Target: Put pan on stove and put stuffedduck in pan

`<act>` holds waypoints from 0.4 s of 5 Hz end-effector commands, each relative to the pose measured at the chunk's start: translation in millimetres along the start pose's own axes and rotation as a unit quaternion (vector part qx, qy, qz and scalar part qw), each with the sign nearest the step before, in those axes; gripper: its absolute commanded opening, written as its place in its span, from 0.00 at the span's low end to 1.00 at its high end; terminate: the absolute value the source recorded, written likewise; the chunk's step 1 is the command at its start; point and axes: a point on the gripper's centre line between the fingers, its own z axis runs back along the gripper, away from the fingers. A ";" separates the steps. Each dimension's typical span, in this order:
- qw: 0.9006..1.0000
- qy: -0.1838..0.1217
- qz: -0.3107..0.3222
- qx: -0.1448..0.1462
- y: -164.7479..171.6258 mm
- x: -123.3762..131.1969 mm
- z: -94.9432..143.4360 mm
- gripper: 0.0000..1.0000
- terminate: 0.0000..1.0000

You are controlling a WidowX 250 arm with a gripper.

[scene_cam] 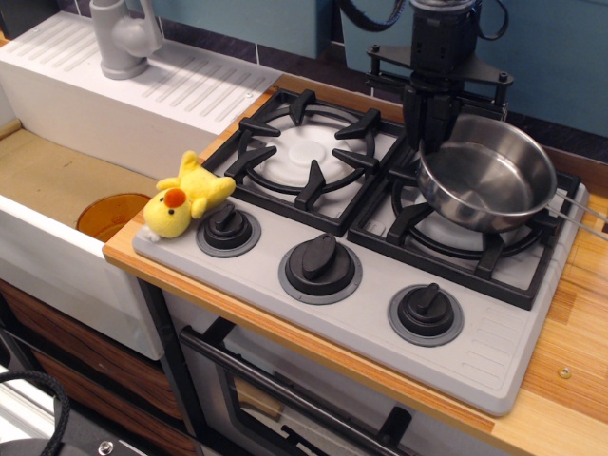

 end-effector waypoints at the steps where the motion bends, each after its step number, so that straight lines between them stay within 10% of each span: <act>1: 1.000 -0.003 -0.003 0.002 0.5 2.2 49.5 0.00 0.00; 2: 1.000 0.019 -0.002 0.019 6.1 -9.7 90.2 0.00 0.00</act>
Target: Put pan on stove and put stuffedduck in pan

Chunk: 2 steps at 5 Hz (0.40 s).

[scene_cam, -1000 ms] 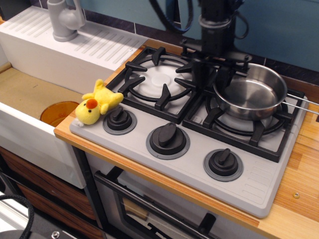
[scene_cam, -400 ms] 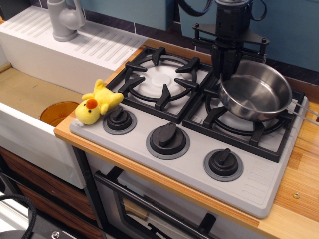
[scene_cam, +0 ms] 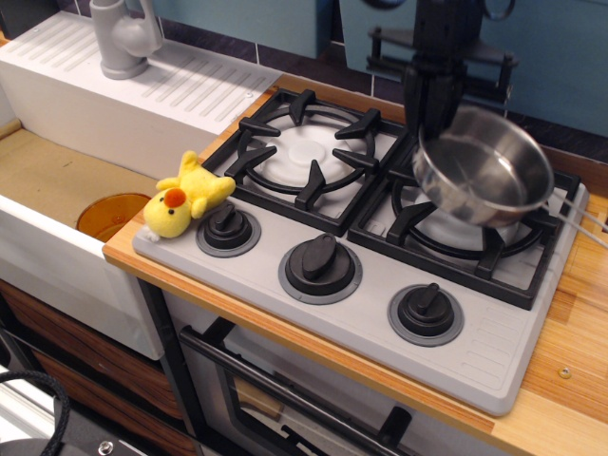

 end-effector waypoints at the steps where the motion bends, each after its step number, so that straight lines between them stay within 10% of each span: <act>1: 1.000 -0.014 -0.007 0.019 11.4 -14.8 93.7 0.00 0.00; 2: 0.999 -0.014 -0.014 0.033 24.7 -13.9 104.8 0.00 0.00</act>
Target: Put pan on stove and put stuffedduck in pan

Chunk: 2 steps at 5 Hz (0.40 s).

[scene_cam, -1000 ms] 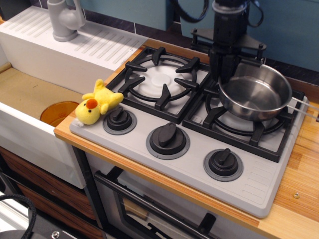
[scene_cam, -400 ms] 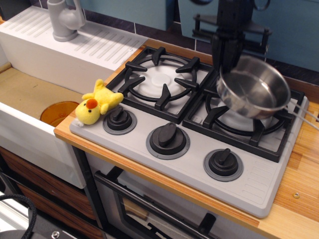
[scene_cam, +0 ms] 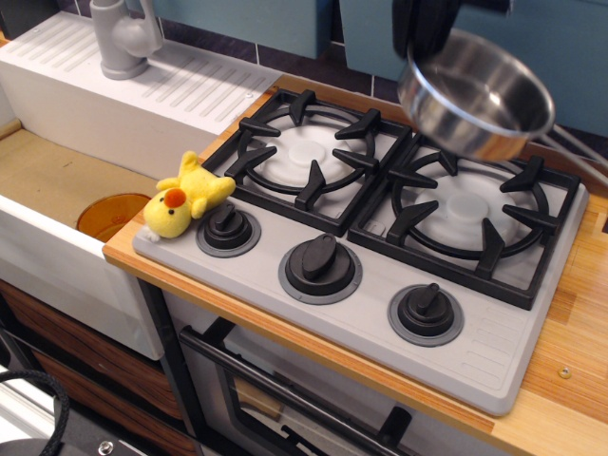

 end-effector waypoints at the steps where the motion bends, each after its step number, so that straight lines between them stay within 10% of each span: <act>1: 0.998 -0.050 -0.020 0.029 41.6 3.6 42.8 0.00 0.00; 2: 0.997 -0.060 -0.038 0.030 69.3 13.7 38.4 0.00 0.00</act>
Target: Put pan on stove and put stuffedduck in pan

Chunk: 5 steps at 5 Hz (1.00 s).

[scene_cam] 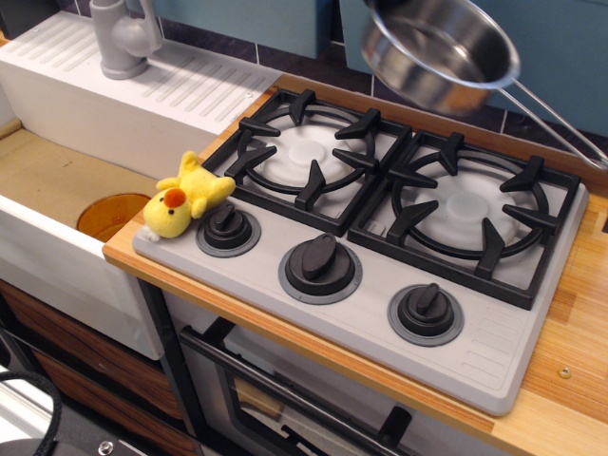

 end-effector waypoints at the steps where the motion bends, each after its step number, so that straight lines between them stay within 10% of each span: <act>1: 0.998 -0.061 -0.028 0.008 51.8 18.9 0.0 0.00 0.00; 5: 0.998 -0.068 -0.016 0.004 99.3 19.5 -49.4 0.00 0.00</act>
